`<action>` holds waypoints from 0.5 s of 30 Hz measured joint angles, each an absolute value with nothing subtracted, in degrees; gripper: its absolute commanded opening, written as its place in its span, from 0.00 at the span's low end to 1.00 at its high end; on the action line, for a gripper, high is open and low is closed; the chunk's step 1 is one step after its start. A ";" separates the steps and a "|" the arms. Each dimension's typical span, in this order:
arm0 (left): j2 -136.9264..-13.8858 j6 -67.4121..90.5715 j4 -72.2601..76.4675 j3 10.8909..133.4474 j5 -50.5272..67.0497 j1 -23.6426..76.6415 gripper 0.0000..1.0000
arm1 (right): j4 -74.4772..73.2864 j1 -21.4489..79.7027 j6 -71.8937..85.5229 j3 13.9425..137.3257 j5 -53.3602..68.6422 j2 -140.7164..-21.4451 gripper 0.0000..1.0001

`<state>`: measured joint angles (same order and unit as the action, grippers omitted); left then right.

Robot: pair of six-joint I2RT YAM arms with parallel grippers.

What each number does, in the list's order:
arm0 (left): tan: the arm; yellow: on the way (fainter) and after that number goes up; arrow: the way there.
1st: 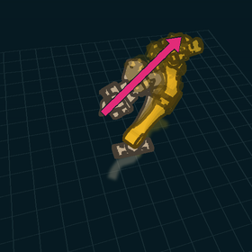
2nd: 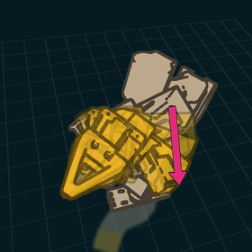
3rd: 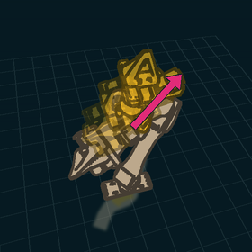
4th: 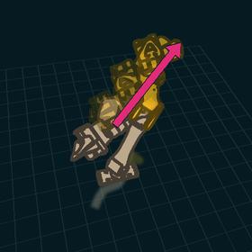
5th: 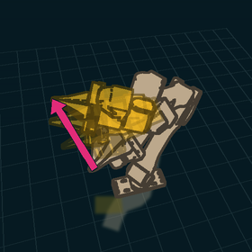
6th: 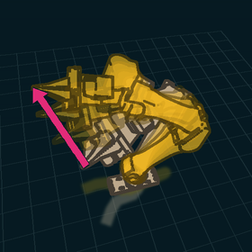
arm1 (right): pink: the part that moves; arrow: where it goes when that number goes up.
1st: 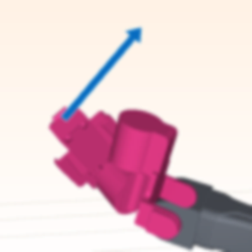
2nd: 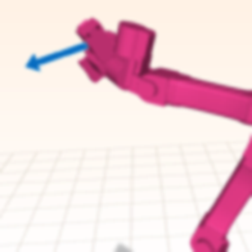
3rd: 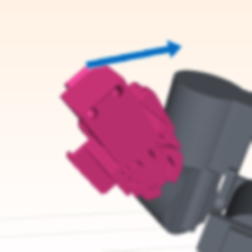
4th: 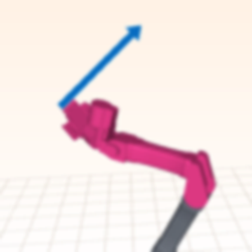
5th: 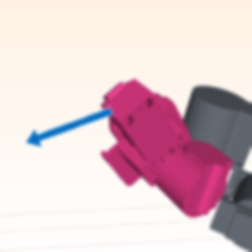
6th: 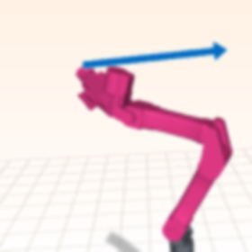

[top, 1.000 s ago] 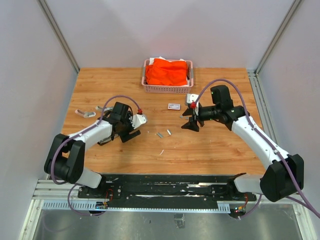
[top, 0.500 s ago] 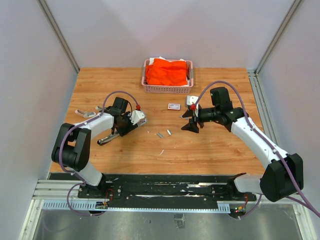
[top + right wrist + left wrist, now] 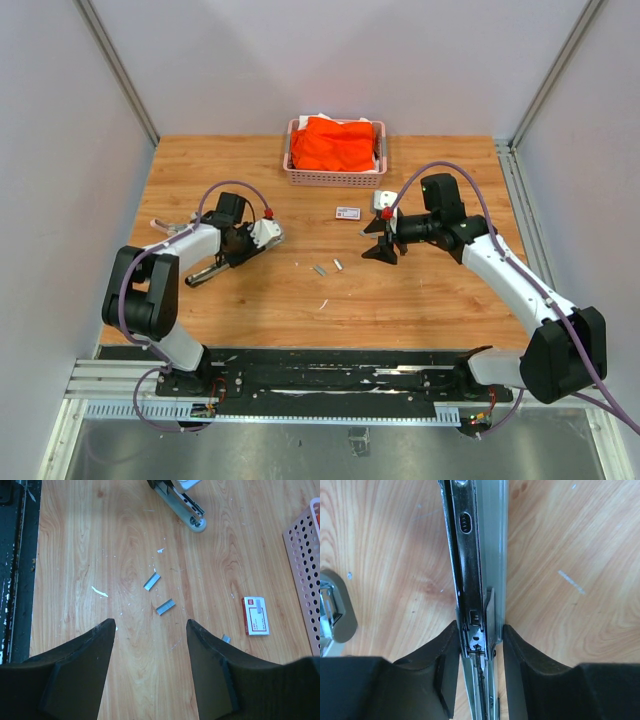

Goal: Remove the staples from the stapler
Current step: Place the stapler at the center of the board.

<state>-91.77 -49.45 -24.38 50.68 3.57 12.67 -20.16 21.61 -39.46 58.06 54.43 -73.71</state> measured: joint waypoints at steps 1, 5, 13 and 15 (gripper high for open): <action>-91.77 -50.19 -24.38 50.68 3.46 12.10 0.27 | -19.99 21.61 -39.42 57.95 54.43 -73.71 0.61; -91.88 -53.87 -24.62 50.68 2.57 10.46 0.27 | -19.73 21.61 -39.18 57.76 54.43 -73.71 0.61; -93.34 -62.13 -25.43 51.90 1.45 8.38 0.27 | -19.38 21.61 -38.81 57.58 54.39 -73.71 0.62; -94.24 -63.88 -26.00 52.90 1.23 7.55 0.27 | -19.22 21.61 -38.74 57.45 54.37 -73.71 0.62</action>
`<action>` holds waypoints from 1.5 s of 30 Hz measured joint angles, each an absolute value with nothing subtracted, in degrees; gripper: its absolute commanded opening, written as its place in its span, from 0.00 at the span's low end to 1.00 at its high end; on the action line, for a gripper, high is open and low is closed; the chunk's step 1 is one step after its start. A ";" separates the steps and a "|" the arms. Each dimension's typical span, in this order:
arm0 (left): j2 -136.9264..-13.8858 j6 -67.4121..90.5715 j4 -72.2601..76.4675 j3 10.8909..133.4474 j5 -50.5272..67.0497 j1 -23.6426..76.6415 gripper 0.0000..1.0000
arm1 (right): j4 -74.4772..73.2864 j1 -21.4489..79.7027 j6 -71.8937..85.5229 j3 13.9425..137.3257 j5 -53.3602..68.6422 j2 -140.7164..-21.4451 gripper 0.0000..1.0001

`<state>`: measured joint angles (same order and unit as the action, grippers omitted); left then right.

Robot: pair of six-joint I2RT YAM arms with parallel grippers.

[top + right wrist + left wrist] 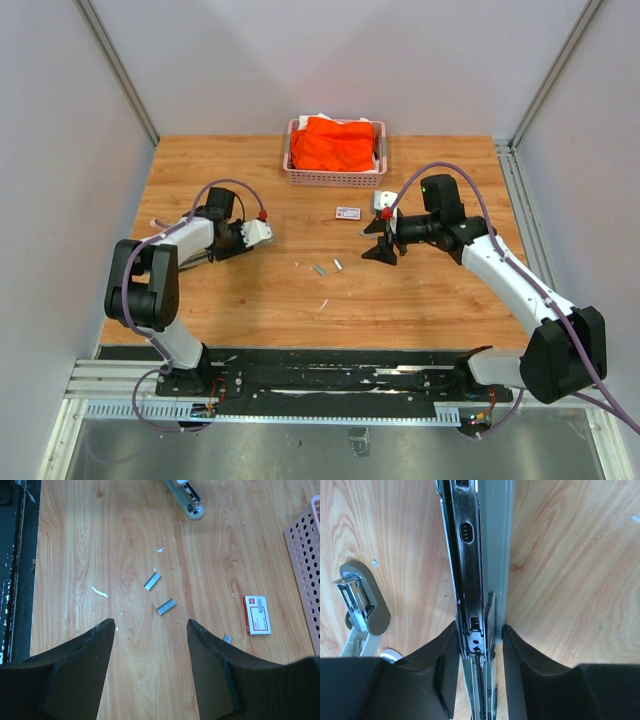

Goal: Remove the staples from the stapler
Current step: Place the stapler at the center of the board.

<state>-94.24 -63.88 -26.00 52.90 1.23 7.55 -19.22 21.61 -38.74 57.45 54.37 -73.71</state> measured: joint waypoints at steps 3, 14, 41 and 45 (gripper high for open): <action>-95.57 -65.69 -26.81 54.46 1.02 6.48 0.27 | -19.07 21.61 -38.59 57.30 54.33 -73.71 0.62; -96.64 -68.29 -27.83 55.88 1.23 5.15 0.42 | -17.89 21.43 -37.78 56.60 53.74 -73.87 0.65; -74.52 -63.53 -34.81 54.50 9.34 7.88 0.98 | -13.74 18.00 -25.56 54.72 46.59 -74.89 0.74; -69.65 -59.66 -35.27 54.59 13.26 10.17 0.98 | -14.48 17.80 -22.63 55.46 43.79 -74.98 0.73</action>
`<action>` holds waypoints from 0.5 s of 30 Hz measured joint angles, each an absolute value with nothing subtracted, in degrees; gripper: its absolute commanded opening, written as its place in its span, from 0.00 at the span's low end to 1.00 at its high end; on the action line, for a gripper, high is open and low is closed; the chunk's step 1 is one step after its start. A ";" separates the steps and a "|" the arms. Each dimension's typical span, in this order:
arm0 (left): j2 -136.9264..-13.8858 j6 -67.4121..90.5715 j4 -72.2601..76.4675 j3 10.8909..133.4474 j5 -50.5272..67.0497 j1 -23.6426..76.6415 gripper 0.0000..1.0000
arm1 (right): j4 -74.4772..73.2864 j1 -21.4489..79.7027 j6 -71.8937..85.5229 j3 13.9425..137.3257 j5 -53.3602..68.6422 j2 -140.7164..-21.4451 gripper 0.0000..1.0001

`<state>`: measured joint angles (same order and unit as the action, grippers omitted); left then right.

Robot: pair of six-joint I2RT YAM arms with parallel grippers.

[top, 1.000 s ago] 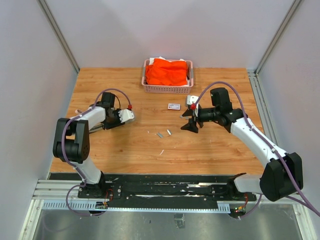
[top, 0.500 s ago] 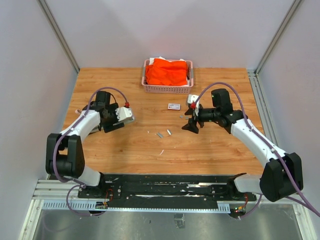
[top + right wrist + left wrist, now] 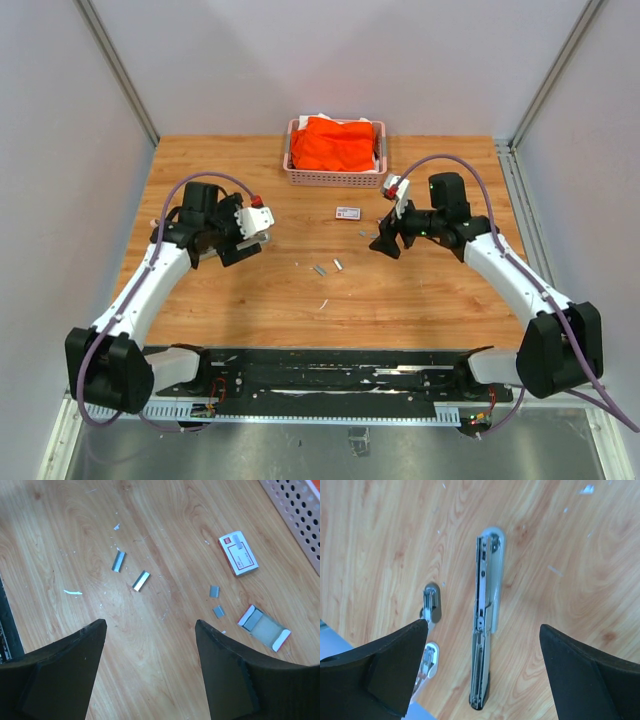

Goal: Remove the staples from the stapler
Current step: Place the stapler at the center of the board.

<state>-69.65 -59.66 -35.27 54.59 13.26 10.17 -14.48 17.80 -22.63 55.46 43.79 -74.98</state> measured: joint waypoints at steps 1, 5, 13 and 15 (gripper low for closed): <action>-68.55 -58.43 -35.33 54.68 14.37 10.50 0.98 | -14.81 17.78 -22.17 55.92 43.11 -75.02 0.73; -65.52 -53.04 -34.44 54.96 17.30 11.53 0.98 | -14.87 17.58 -20.97 57.17 40.49 -75.20 0.70; -62.19 -39.22 -26.57 52.49 16.95 12.51 0.98 | -14.48 17.47 -19.27 57.28 32.99 -77.49 0.58; -61.32 -35.33 -23.88 50.70 15.33 12.51 0.98 | -14.46 17.47 -19.22 57.45 31.90 -78.46 0.53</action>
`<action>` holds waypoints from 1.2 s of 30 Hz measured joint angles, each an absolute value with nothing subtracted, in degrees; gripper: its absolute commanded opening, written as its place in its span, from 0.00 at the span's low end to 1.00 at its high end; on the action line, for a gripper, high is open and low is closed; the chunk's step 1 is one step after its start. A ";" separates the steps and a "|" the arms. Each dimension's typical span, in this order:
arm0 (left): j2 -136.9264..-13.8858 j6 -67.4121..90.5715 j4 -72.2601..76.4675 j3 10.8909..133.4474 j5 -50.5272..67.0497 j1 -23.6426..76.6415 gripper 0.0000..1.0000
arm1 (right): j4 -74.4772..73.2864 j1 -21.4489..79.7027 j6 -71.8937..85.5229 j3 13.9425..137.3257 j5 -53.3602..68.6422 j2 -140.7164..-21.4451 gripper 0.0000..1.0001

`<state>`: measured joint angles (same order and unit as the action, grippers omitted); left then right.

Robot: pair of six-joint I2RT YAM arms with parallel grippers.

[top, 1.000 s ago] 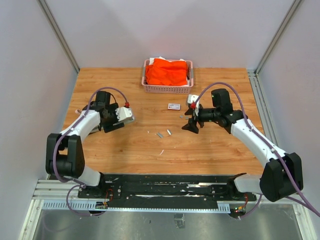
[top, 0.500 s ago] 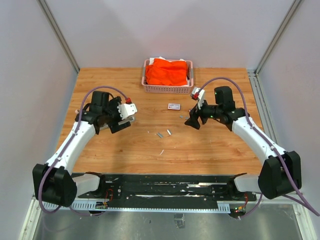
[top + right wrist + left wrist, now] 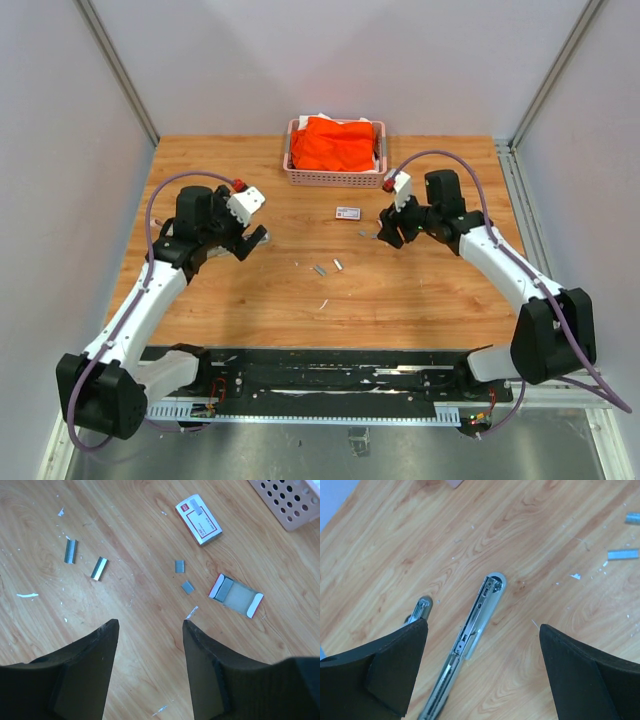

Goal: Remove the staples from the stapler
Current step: Place the stapler at the center of the board, then pick up the staple from the center of the board.

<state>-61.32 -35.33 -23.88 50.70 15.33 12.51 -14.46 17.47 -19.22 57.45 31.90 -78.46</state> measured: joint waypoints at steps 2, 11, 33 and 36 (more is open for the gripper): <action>-60.27 -31.55 -20.91 48.47 13.08 12.51 0.98 | -14.48 17.45 -19.27 57.82 31.20 -79.48 0.50; -56.31 -24.67 -16.01 42.98 7.46 12.51 0.98 | -17.47 17.45 -19.49 66.85 27.97 -87.79 0.55; -44.95 -24.58 -13.50 33.63 7.81 12.51 0.98 | -22.13 17.69 -20.34 80.01 18.98 -103.81 0.53; -44.95 -24.60 -13.43 33.63 7.81 12.51 0.98 | -22.35 18.41 -23.59 78.30 20.67 -103.81 0.49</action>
<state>-44.95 -24.60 -13.43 33.63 7.81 12.51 -22.35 18.41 -23.59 78.30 20.67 -103.81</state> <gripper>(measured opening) 0.982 0.525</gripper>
